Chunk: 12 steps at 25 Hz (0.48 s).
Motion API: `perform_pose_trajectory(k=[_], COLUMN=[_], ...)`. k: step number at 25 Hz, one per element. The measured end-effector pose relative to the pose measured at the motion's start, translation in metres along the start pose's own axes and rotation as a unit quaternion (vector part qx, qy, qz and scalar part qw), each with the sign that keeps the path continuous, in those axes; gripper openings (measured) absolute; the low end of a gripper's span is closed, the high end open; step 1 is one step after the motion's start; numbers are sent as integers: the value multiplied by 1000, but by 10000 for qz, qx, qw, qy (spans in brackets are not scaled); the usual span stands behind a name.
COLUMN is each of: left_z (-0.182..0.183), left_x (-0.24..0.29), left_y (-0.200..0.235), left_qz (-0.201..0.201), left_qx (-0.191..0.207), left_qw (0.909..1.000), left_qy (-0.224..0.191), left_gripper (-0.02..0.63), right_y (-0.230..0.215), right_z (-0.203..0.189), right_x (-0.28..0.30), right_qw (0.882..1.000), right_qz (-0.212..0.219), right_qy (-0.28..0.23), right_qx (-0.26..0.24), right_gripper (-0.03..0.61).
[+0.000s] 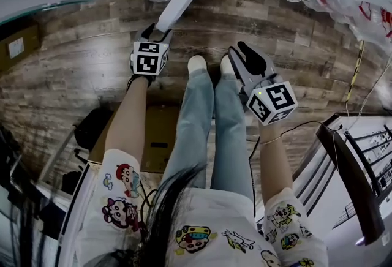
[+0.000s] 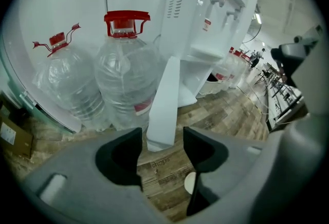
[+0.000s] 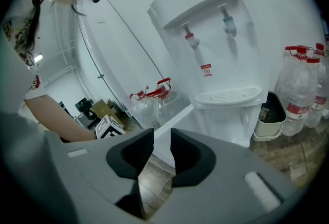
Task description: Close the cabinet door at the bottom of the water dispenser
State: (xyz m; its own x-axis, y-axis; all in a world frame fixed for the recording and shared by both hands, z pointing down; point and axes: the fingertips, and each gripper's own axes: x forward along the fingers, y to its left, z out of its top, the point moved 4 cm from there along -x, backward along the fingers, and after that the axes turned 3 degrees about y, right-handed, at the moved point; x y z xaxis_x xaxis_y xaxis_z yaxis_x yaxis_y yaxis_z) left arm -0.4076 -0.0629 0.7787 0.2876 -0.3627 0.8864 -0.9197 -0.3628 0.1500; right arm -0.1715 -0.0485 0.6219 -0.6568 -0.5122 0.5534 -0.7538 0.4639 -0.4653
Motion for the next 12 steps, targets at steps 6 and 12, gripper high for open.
perform_pose_trajectory(k=[6, 12], left_z=[0, -2], left_x=[8, 10], left_y=[-2, -5], left_qz=[-80, 27], left_qx=[274, 341], left_qw=[9994, 9989], left_qy=[214, 312], left_gripper=[249, 203], right_y=[1, -2], right_z=[-2, -3], right_x=[-8, -19], right_qw=[9999, 9995], right_qz=[-56, -141], right_qy=[-68, -184], right_qx=[91, 194], right_gripper=[92, 64])
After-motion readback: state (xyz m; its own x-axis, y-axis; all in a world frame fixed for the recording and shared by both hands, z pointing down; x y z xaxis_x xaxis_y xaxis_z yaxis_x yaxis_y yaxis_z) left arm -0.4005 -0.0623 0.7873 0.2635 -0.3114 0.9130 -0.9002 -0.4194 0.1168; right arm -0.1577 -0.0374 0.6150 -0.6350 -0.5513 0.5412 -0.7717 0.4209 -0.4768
